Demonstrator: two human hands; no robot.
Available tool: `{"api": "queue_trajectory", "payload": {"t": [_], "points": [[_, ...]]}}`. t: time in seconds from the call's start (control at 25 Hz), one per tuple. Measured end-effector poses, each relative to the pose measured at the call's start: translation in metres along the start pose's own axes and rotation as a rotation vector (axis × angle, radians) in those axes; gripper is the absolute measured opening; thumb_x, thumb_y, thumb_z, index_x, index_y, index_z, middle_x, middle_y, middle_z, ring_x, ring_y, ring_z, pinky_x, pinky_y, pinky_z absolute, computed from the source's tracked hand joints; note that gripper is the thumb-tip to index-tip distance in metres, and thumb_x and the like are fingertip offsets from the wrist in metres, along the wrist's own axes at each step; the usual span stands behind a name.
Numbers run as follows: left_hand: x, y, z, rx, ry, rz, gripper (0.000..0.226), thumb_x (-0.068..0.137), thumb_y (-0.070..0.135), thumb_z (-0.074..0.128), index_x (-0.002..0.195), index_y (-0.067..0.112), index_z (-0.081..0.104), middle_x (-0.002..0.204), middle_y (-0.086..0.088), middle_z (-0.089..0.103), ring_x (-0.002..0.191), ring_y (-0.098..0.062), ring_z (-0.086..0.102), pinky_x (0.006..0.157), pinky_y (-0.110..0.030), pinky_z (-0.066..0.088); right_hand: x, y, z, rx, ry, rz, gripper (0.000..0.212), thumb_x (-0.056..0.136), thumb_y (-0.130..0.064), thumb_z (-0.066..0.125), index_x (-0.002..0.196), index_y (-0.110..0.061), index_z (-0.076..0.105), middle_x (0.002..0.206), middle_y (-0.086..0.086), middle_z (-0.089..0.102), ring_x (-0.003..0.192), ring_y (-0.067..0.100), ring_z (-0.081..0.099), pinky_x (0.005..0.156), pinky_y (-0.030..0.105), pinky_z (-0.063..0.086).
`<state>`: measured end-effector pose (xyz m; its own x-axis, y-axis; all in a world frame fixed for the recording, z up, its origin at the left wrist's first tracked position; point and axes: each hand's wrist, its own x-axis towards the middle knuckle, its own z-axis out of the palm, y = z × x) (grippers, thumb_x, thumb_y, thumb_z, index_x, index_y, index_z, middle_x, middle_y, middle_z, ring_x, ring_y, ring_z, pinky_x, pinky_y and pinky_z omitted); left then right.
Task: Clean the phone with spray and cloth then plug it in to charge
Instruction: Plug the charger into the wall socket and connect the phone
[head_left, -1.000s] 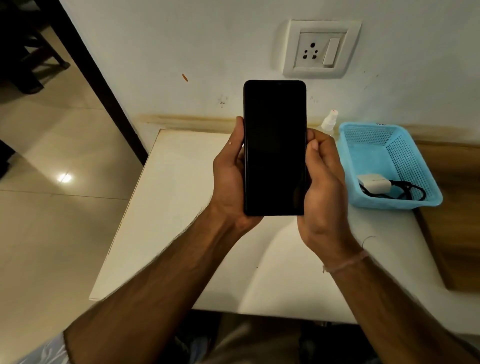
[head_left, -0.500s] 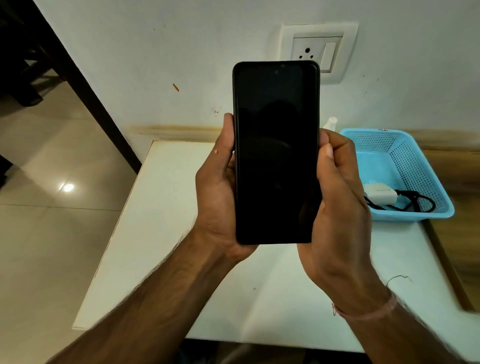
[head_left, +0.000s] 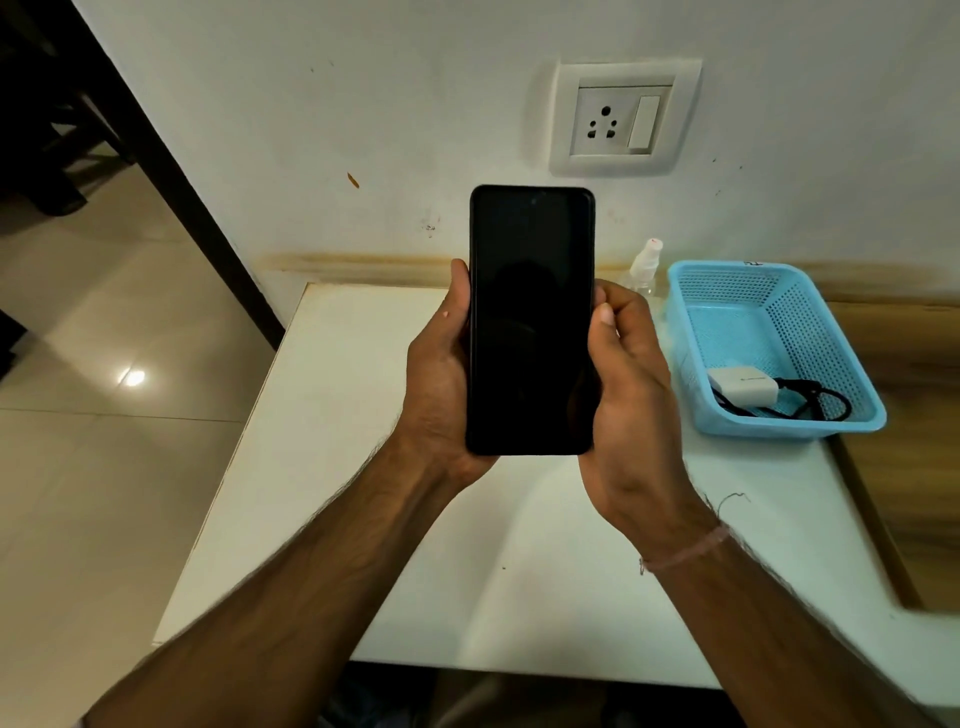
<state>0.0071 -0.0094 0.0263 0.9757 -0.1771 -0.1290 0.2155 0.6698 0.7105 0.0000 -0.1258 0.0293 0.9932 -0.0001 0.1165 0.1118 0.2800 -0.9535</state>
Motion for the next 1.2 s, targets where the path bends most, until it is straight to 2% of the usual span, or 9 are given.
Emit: {"api": "queue_trajectory", "payload": {"t": [0.16, 0.36, 0.56, 0.64, 0.76, 0.84, 1.0, 1.12, 1.2], "points": [[0.014, -0.005, -0.009, 0.011, 0.044, -0.041, 0.068, 0.102, 0.061, 0.034, 0.141, 0.01, 0.056, 0.128, -0.017, 0.063, 0.112, -0.034, 0.064, 0.093, -0.045, 0.056, 0.014, 0.017, -0.005, -0.072, 0.005, 0.032, 0.024, 0.104, -0.034, 0.036, 0.113, -0.034, 0.059, 0.118, -0.006, 0.066, 0.115, 0.017, 0.062, 0.096, 0.041, 0.053], [0.026, -0.007, -0.02, 0.025, 0.125, -0.077, 0.066, 0.103, 0.06, 0.033, 0.135, 0.01, 0.061, 0.12, -0.014, 0.07, 0.103, -0.03, 0.07, 0.085, -0.042, 0.059, 0.029, 0.035, -0.011, -0.122, 0.013, 0.109, 0.026, 0.104, -0.034, 0.037, 0.121, -0.027, 0.056, 0.119, -0.006, 0.065, 0.114, 0.012, 0.061, 0.095, 0.032, 0.053], [0.033, -0.011, -0.028, 0.05, 0.223, -0.087, 0.064, 0.104, 0.058, 0.033, 0.133, 0.009, 0.062, 0.118, -0.015, 0.072, 0.099, -0.031, 0.072, 0.077, -0.041, 0.061, 0.036, 0.044, -0.015, -0.224, 0.022, 0.198, 0.028, 0.104, -0.034, 0.036, 0.12, -0.028, 0.058, 0.114, -0.008, 0.066, 0.109, 0.012, 0.062, 0.095, 0.038, 0.054], [0.034, -0.012, -0.032, 0.087, 0.29, -0.101, 0.064, 0.103, 0.058, 0.035, 0.132, 0.009, 0.063, 0.121, -0.016, 0.071, 0.101, -0.034, 0.072, 0.076, -0.043, 0.062, 0.039, 0.046, -0.017, -0.257, 0.034, 0.204, 0.028, 0.104, -0.03, 0.038, 0.12, -0.029, 0.062, 0.112, -0.008, 0.068, 0.105, 0.013, 0.064, 0.091, 0.037, 0.055], [0.036, -0.014, -0.034, 0.151, 0.408, -0.119, 0.058, 0.101, 0.055, 0.046, 0.126, 0.007, 0.067, 0.12, -0.019, 0.072, 0.107, -0.041, 0.07, 0.088, -0.057, 0.058, 0.043, 0.049, -0.022, -0.262, 0.051, 0.244, 0.028, 0.102, -0.021, 0.045, 0.118, -0.026, 0.067, 0.103, -0.005, 0.072, 0.088, 0.015, 0.068, 0.073, 0.029, 0.059], [0.039, -0.016, -0.035, 0.192, 0.521, -0.074, 0.046, 0.099, 0.047, 0.057, 0.111, 0.006, 0.073, 0.105, -0.016, 0.077, 0.093, -0.037, 0.075, 0.081, -0.054, 0.061, 0.045, 0.053, -0.026, -0.277, 0.083, 0.273, 0.027, 0.101, -0.015, 0.048, 0.116, -0.021, 0.069, 0.1, -0.002, 0.074, 0.086, 0.017, 0.068, 0.071, 0.029, 0.059], [0.046, -0.021, -0.044, 0.351, 0.669, 0.028, 0.022, 0.098, 0.029, 0.066, 0.082, 0.019, 0.078, 0.081, 0.002, 0.078, 0.077, -0.023, 0.071, 0.069, -0.036, 0.062, 0.049, 0.062, -0.03, -0.389, 0.147, 0.27, 0.02, 0.097, -0.016, 0.056, 0.113, -0.017, 0.068, 0.101, 0.001, 0.072, 0.093, 0.018, 0.068, 0.082, 0.031, 0.058], [0.048, -0.025, -0.054, 0.59, 0.713, 0.049, 0.027, 0.1, 0.014, 0.056, 0.083, 0.021, 0.077, 0.093, 0.0, 0.077, 0.084, -0.025, 0.069, 0.084, -0.047, 0.061, 0.049, 0.067, -0.033, -0.556, 0.195, 0.222, 0.009, 0.093, -0.018, 0.063, 0.1, -0.018, 0.066, 0.09, -0.002, 0.069, 0.084, 0.013, 0.065, 0.078, 0.027, 0.055], [0.049, -0.027, -0.058, 0.771, 0.717, 0.039, 0.028, 0.096, 0.007, 0.052, 0.095, 0.02, 0.077, 0.098, -0.002, 0.076, 0.087, -0.023, 0.071, 0.085, -0.042, 0.061, 0.049, 0.07, -0.035, -0.646, 0.2, 0.191, 0.004, 0.091, -0.018, 0.065, 0.094, -0.017, 0.066, 0.082, -0.007, 0.066, 0.08, 0.009, 0.063, 0.071, 0.02, 0.052]]}}
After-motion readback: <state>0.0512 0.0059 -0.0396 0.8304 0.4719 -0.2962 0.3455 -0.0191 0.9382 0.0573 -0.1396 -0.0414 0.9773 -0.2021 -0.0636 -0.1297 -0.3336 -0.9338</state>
